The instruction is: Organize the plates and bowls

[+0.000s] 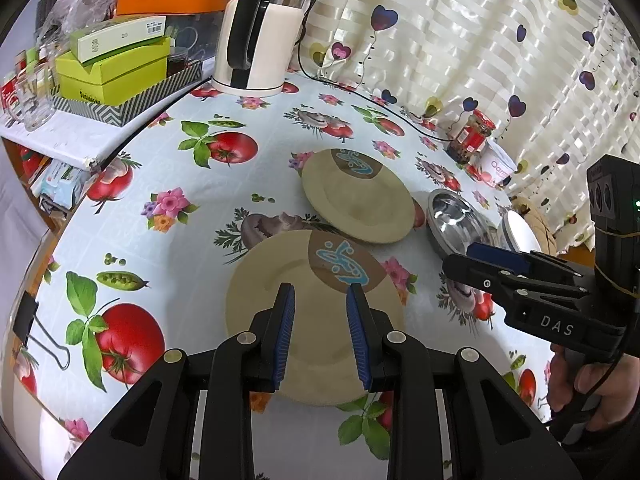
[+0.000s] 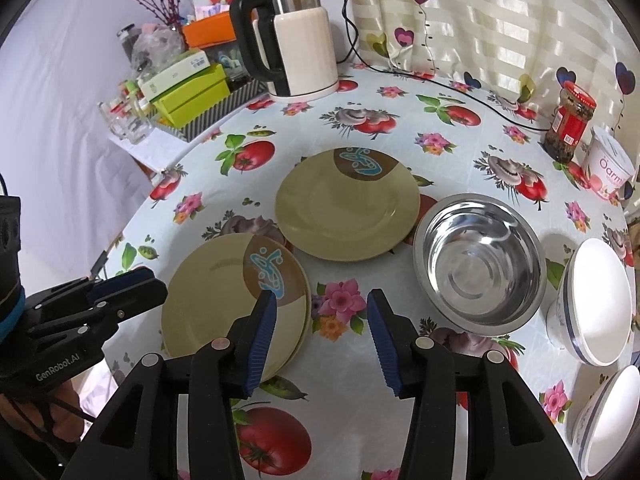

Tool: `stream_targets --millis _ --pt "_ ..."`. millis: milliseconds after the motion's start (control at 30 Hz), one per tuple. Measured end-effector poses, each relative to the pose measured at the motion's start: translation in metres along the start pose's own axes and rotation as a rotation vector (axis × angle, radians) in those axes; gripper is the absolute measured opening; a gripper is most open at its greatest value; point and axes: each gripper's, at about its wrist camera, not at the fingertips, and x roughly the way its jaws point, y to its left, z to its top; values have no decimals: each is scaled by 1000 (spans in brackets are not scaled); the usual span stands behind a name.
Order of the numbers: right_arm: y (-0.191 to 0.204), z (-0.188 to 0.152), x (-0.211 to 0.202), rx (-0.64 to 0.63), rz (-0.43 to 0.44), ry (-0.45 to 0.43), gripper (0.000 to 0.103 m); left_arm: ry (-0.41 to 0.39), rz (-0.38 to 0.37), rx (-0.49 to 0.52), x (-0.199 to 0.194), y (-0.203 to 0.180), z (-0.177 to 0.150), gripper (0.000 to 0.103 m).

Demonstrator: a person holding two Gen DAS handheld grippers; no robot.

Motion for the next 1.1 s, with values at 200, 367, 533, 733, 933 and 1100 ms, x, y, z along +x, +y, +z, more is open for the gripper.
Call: stream_targets --millis 200,367,533,733,933,1100 --pt "-4 4 0 -4 6 -5 47 1 -5 5 4 -6 6 28" --pt "-6 10 0 -7 7 -12 47 6 -15 7 10 -7 14 28" --pt "-9 18 0 -13 -5 -17 47 10 -28 2 17 -7 22 28" --pt "-14 30 3 -15 -12 -27 47 11 -27 -4 25 -7 34 28" --pt "-21 42 9 -16 -7 -28 47 22 -30 -21 36 -4 43 28" --pt "-27 51 17 -16 -1 -21 47 32 -31 -34 46 -1 51 28"
